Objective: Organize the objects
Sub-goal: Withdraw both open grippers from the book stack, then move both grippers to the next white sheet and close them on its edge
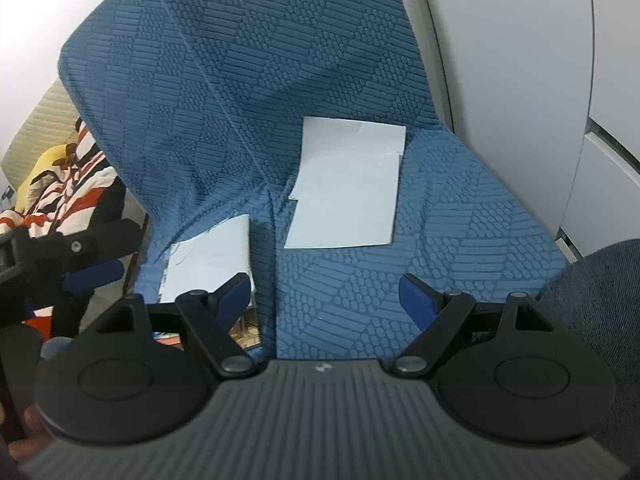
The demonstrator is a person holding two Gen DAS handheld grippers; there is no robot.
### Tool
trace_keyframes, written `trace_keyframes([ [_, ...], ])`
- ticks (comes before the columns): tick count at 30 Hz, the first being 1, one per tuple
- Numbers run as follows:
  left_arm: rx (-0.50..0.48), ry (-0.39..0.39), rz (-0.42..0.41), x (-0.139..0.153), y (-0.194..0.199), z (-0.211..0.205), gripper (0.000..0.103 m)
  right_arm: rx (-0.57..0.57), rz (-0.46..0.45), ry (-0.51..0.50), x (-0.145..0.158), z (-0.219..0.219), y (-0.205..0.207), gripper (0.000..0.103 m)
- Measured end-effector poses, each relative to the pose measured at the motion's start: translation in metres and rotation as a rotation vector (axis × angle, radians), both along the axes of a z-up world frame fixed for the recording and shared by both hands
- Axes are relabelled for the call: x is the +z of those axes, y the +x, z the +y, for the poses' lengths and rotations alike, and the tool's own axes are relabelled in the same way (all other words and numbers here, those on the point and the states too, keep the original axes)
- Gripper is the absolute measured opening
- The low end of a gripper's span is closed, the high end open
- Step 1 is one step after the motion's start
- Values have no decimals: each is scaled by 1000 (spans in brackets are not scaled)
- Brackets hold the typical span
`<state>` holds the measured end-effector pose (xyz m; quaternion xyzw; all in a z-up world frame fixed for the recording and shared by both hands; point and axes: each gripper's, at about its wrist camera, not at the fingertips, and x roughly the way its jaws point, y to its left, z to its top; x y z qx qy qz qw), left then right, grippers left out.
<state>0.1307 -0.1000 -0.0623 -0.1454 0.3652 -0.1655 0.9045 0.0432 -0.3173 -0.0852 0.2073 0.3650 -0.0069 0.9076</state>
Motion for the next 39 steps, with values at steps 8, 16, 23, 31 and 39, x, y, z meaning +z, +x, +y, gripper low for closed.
trace_keyframes([
  [8,2,21,-20,-19,21,-11,102,-41,20,-25,-21,-14,8,83],
  [16,-18,87,-12,-35,59,-24,102,-75,44,-63,-42,-30,29,83],
  [23,-12,76,-5,-61,96,-28,102,-110,51,0,-56,-48,55,83],
  [31,6,99,74,-103,135,-38,102,-111,71,45,-65,-69,107,83],
  [39,-17,79,161,-140,172,-41,97,-111,105,107,-81,-94,161,83],
])
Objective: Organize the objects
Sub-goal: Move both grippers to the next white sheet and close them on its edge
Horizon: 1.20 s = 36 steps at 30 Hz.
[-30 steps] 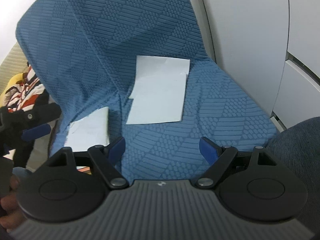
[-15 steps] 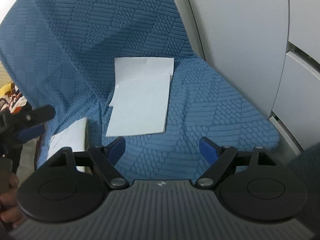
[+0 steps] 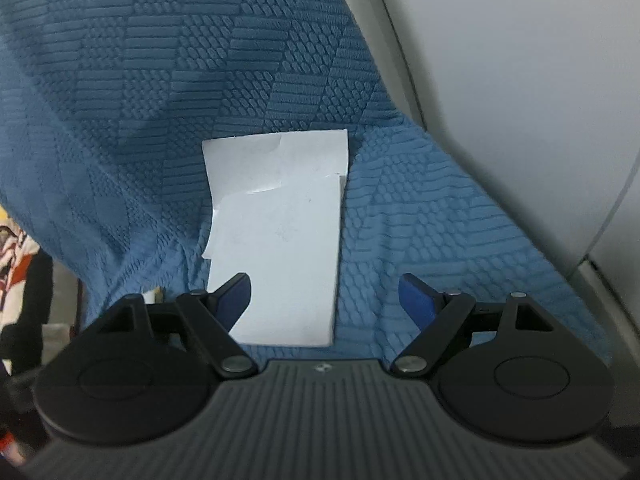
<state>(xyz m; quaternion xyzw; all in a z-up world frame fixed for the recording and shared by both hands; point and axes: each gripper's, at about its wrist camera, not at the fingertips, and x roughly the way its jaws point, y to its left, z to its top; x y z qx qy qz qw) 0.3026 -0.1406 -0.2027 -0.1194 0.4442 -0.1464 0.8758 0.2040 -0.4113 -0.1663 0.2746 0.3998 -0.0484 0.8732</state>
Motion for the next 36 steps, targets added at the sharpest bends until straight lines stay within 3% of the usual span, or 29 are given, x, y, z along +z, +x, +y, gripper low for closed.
trace_keyframes([
  [4,-10,-2,50,-19,13,1,88,10,37,51,-16,-6,28,82],
  [6,-26,-3,56,-28,19,0,78,14,54,58,-23,-6,40,81],
  [11,-45,-10,124,-52,32,-3,52,22,108,132,-44,-6,58,64],
  [13,-46,-13,160,-60,36,-2,47,31,137,151,-51,-4,59,55],
  [15,-49,-20,170,-64,37,-1,46,40,158,175,-57,-3,60,49],
  [21,-47,-27,175,-63,38,0,47,29,226,245,-73,-5,58,48],
  [29,-44,-29,166,-65,37,0,47,4,230,320,-78,-1,50,49],
  [34,-40,-32,165,-66,38,1,47,-65,189,600,-91,-10,39,49],
  [36,-29,-50,173,-66,39,3,48,-68,164,653,-91,-7,35,49],
])
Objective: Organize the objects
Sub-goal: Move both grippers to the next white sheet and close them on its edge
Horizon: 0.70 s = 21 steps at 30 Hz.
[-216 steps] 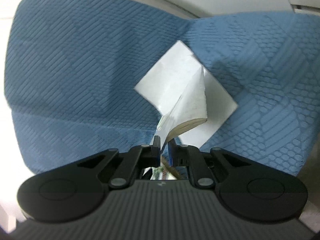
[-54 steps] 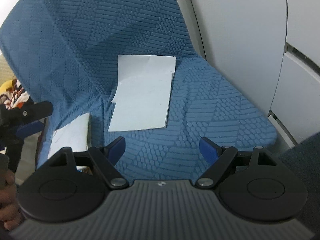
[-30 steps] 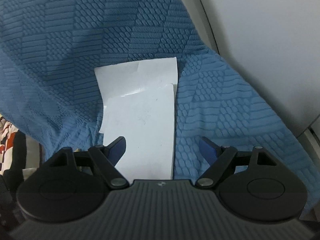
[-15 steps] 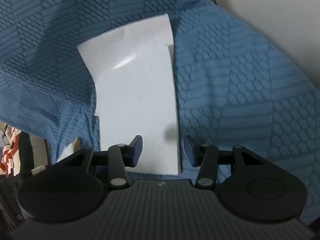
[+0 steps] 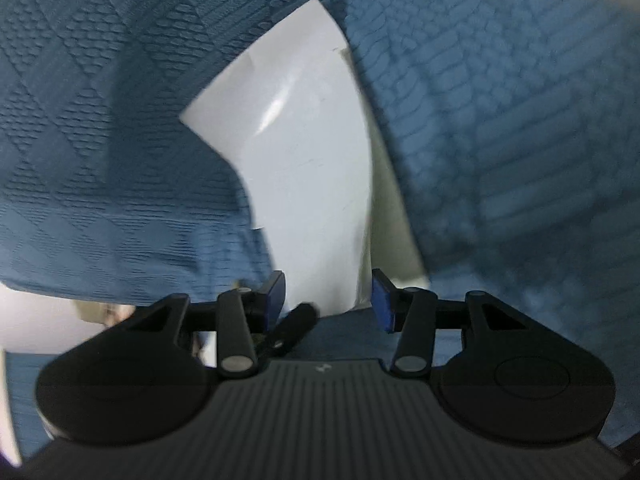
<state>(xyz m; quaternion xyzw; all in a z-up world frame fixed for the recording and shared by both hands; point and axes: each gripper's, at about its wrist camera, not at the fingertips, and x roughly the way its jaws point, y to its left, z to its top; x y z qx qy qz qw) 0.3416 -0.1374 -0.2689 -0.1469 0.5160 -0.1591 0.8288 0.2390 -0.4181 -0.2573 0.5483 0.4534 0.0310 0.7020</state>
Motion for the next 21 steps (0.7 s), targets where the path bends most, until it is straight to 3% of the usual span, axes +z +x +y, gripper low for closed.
trace_keyframes([
  [3,20,-31,15,-1,2,5,48,-4,-2,-11,0,9,1,49],
  [5,38,-70,38,-2,4,10,48,-13,11,-36,-3,14,2,41],
  [9,84,-175,95,-4,10,24,48,-31,46,-118,-8,18,9,7],
  [12,132,-276,122,-4,12,39,55,-31,-4,-126,0,19,13,6],
  [16,201,-418,153,0,12,58,72,-45,-122,-72,21,16,13,5],
  [21,263,-499,136,6,12,74,79,-100,-195,3,33,3,12,5],
])
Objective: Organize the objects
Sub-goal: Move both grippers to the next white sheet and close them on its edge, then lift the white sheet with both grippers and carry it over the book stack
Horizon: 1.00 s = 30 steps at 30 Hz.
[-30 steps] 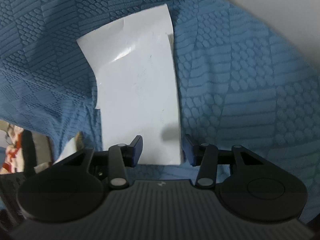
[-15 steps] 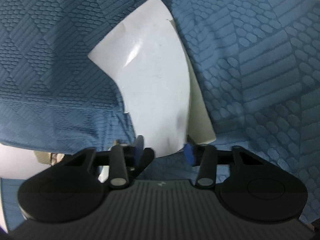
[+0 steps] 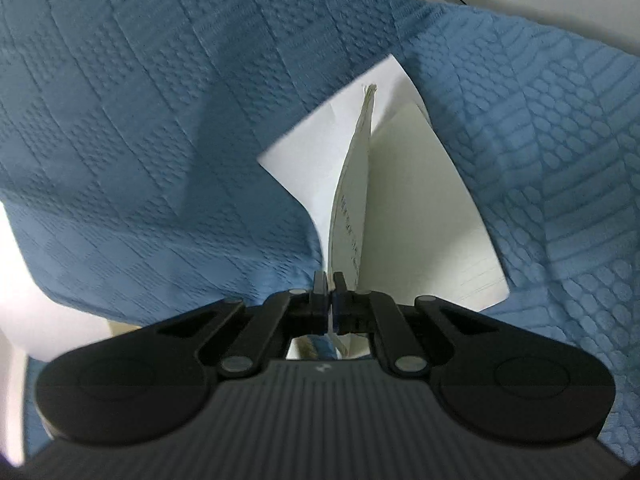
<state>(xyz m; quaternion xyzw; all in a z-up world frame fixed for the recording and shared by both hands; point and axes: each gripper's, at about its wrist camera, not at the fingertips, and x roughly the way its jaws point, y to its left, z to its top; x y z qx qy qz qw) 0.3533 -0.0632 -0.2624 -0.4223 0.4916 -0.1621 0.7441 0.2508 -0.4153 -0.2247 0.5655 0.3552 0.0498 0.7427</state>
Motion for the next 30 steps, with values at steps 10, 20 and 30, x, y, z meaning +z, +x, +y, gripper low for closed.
trace_keyframes([
  [10,47,-167,72,-25,2,0,62,-72,-22,144,-5,-20,-6,5],
  [20,84,-247,122,-41,1,-1,9,-55,35,162,-18,-22,-18,5],
  [30,51,-185,87,-24,-3,-6,3,-40,71,129,-13,-15,-43,11],
])
